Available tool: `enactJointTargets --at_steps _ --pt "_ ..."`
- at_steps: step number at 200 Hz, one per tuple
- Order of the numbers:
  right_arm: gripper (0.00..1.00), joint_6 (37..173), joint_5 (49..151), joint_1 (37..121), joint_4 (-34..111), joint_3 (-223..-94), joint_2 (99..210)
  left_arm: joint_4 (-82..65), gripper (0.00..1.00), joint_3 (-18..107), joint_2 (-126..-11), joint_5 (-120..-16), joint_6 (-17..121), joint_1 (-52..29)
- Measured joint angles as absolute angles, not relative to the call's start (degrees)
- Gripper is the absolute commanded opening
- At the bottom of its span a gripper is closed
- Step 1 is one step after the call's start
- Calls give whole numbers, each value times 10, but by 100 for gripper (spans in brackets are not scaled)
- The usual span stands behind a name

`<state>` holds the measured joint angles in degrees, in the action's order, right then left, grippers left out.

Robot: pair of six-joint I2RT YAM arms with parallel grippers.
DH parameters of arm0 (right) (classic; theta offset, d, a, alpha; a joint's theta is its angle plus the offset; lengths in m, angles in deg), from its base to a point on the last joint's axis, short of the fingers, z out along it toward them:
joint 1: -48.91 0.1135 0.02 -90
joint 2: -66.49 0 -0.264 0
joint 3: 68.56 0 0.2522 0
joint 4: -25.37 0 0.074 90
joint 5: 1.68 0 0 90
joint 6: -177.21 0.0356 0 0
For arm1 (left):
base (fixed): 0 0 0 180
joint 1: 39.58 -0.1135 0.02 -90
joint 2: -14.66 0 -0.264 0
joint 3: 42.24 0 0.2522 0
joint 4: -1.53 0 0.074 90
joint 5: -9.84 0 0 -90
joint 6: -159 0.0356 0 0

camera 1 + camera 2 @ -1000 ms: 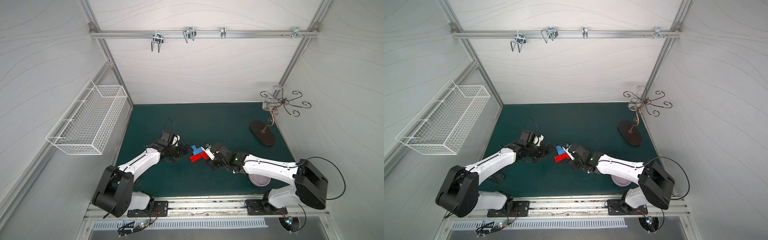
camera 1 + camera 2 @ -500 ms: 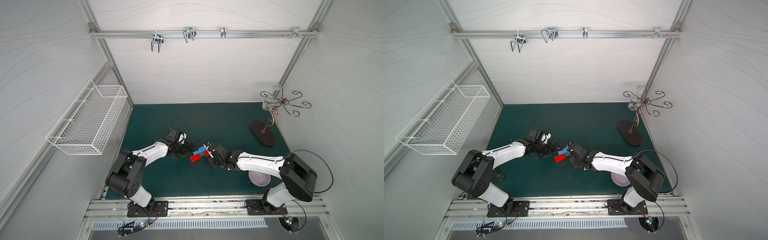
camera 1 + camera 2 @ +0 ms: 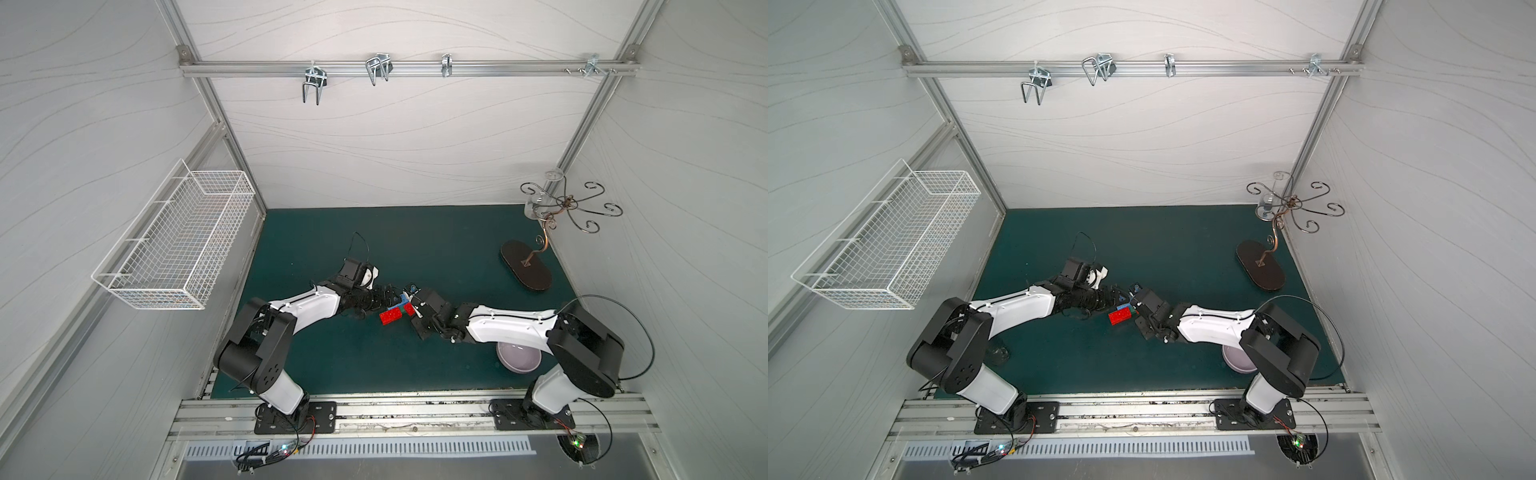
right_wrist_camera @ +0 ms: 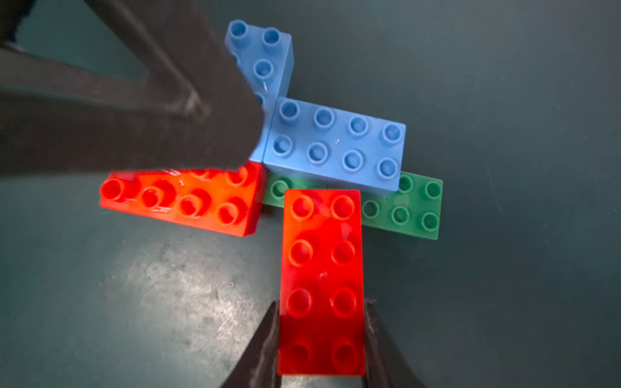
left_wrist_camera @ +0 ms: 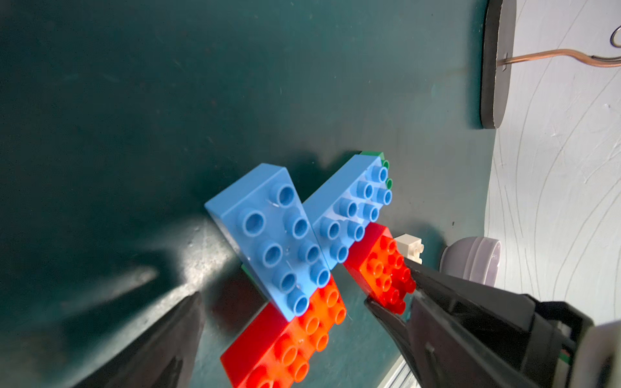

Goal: Assemble a small pinwheel with lego
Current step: Assemble the lego brick with the lego brick.

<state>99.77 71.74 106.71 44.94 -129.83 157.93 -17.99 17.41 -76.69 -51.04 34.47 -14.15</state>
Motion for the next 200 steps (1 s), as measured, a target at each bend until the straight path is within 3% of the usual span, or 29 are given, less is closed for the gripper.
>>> enactJointTargets --at_steps 200 --pt "17 1029 718 1086 439 -1309 1600 -180 95 178 -797 -508 369 -129"
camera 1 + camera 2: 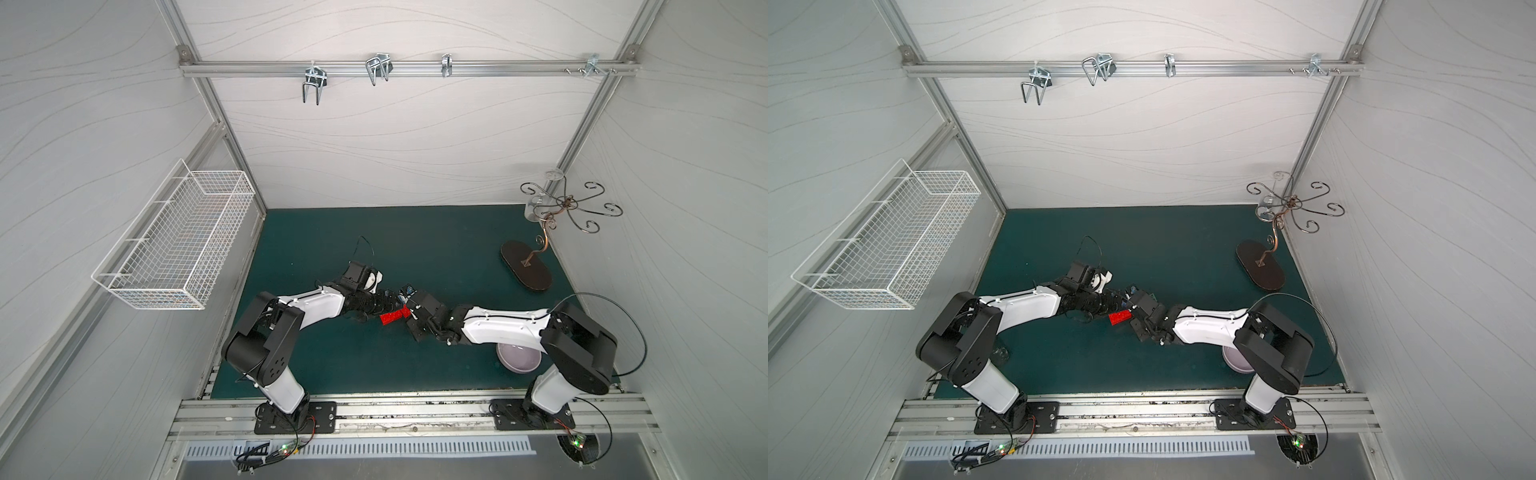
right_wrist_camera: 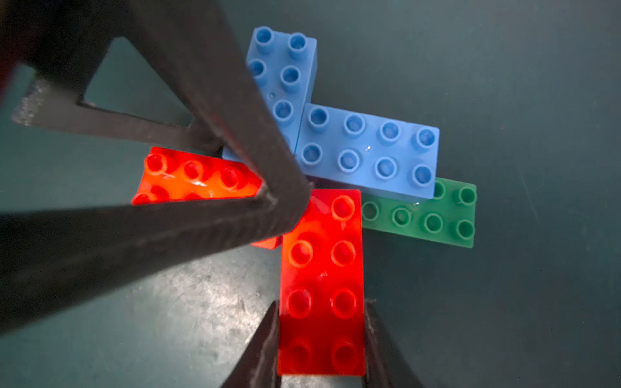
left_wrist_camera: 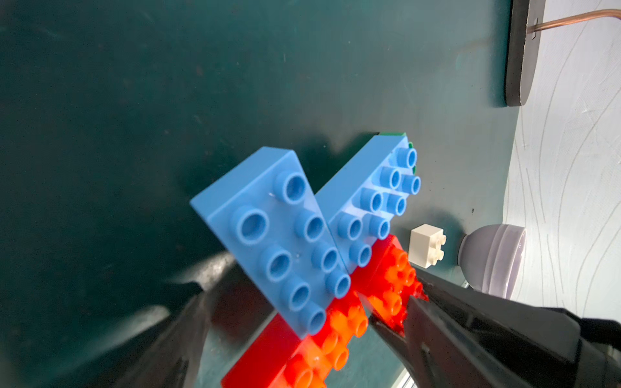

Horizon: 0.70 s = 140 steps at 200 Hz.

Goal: Assemble a small pinwheel with lego
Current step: Assemble the lego brick with the lego brick.

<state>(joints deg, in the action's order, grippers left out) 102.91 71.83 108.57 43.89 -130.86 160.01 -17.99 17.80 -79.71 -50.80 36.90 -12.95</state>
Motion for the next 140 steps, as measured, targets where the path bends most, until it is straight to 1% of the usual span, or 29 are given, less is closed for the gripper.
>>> enactJointTargets --at_steps 73,140 --pt "17 1044 719 1084 439 -1321 1614 -209 91 197 -809 -513 385 -128" --pt "17 1048 722 1084 437 -1335 1640 -247 85 221 -823 -528 402 -126"
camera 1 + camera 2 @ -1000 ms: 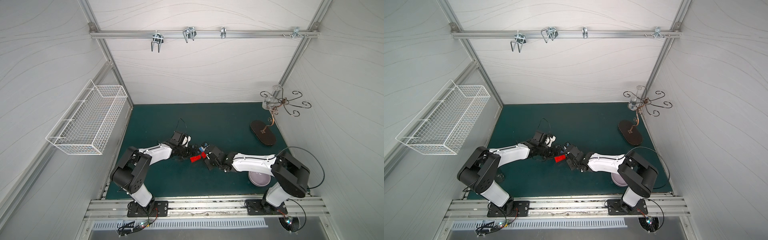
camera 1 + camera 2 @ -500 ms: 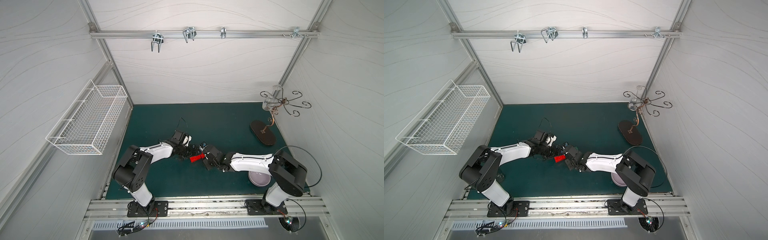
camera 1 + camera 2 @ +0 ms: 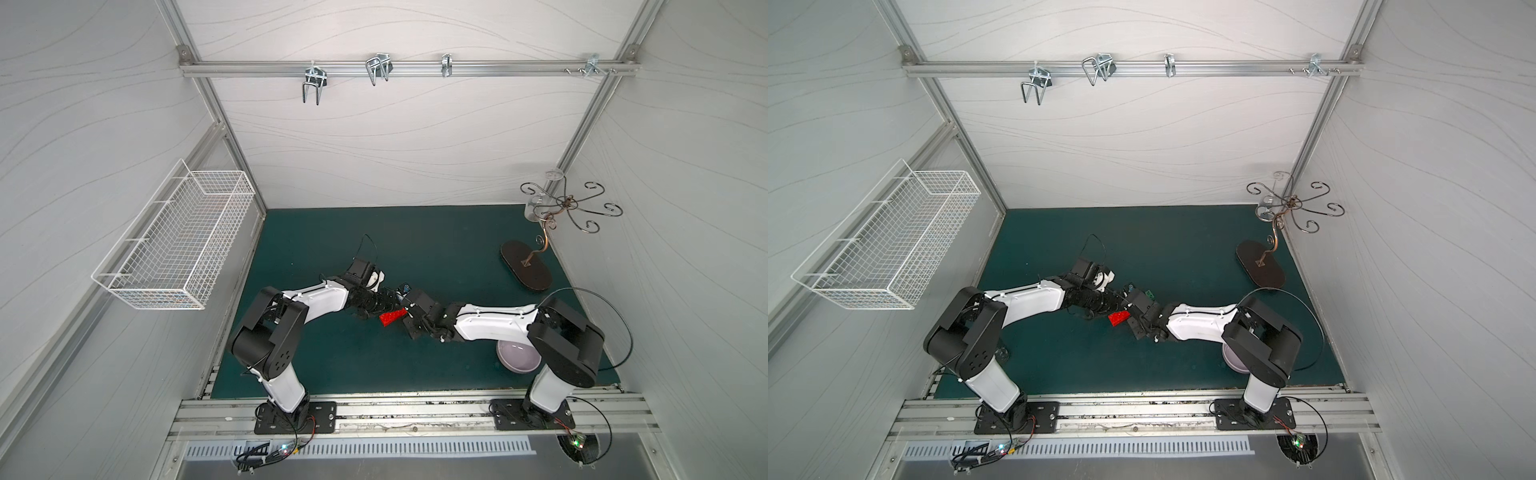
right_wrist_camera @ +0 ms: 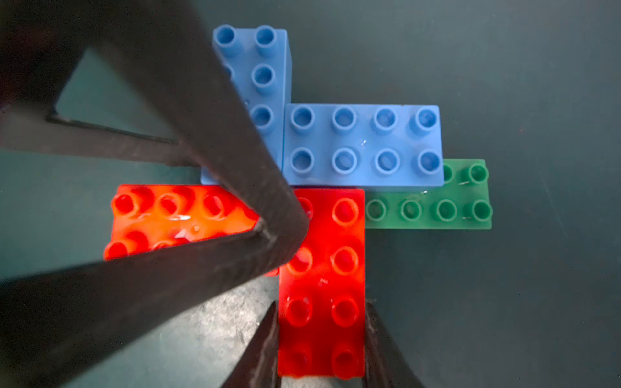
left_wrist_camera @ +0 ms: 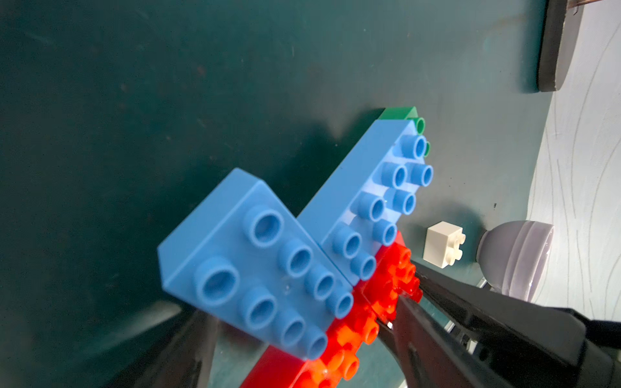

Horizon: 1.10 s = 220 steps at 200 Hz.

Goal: Assemble a small pinwheel with lego
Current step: Assemble the lego brick with the lego brick.

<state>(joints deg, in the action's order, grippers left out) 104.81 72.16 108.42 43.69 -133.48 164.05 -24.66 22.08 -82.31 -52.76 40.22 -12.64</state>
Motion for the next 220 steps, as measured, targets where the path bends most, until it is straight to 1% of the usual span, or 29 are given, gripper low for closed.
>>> enactJointTargets --at_steps 46,73,93,220 --pt "18 1048 725 1083 436 -1335 1644 -255 80 224 -825 -545 413 -121" --pt "18 1047 726 1082 434 -1335 1651 -265 79 232 -830 -546 419 -120" --pt "18 1046 727 1082 433 -1335 1654 -270 76 238 -835 -540 423 -117" --pt "19 1044 741 1078 438 -1337 1651 -276 82 240 -830 -557 423 -112"
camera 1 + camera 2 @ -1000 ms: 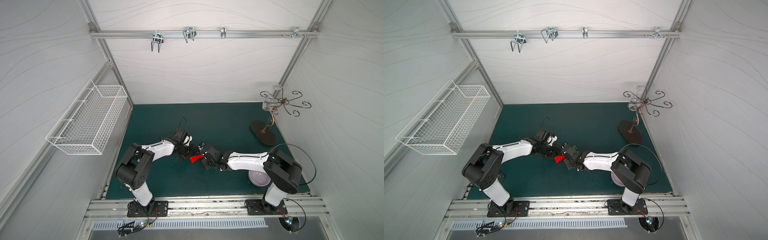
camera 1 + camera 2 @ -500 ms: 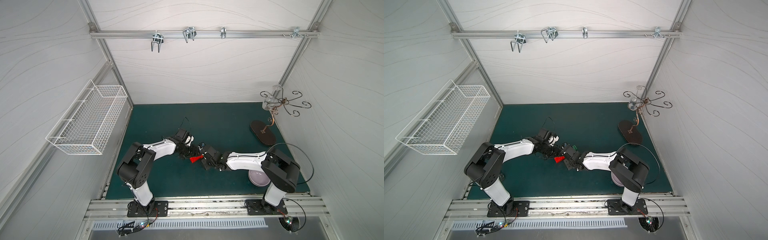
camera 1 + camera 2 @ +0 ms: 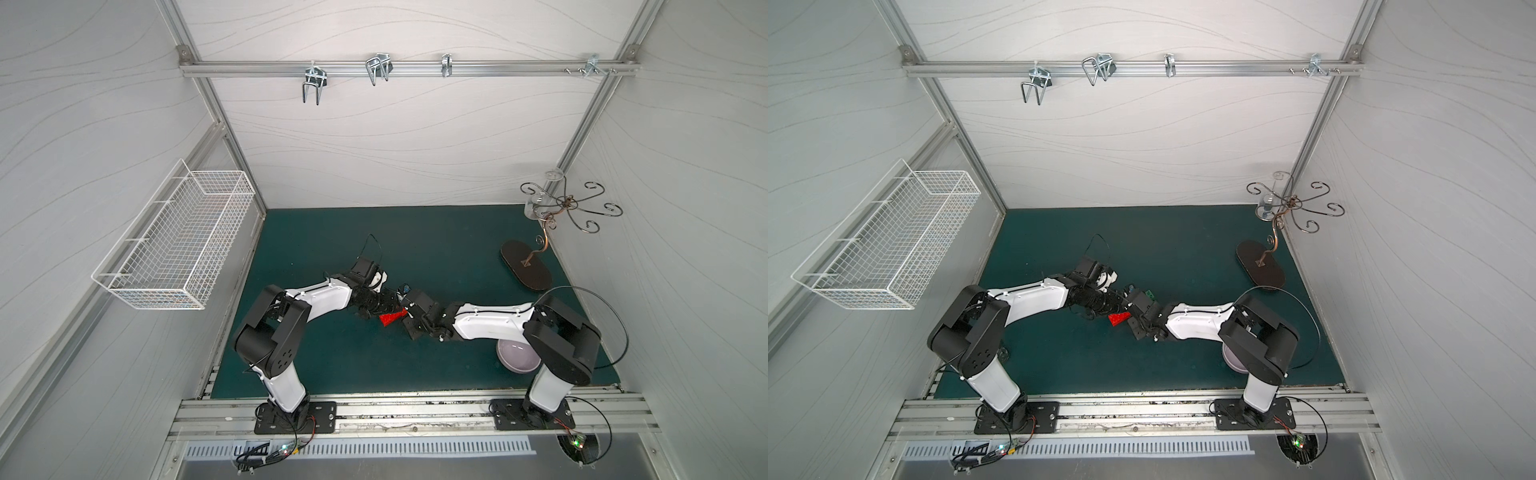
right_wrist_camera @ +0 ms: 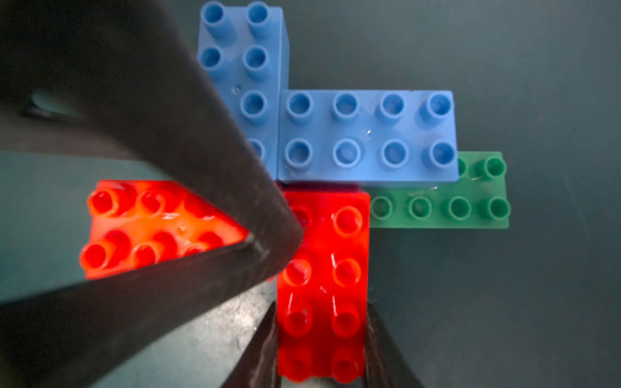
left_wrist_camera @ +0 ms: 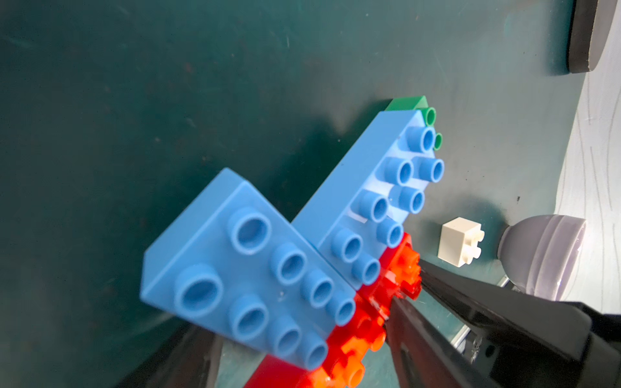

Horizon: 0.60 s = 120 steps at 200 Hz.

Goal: Assemble a small pinwheel with lego
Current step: Assemble the lego brick with the lego brick.

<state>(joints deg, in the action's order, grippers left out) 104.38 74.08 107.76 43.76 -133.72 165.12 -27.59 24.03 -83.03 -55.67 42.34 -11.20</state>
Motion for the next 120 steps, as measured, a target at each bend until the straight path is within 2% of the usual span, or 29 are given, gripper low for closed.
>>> enactJointTargets --at_steps 120 --pt "18 1057 823 1047 537 -1395 1651 -277 84 231 -799 -633 384 -111"
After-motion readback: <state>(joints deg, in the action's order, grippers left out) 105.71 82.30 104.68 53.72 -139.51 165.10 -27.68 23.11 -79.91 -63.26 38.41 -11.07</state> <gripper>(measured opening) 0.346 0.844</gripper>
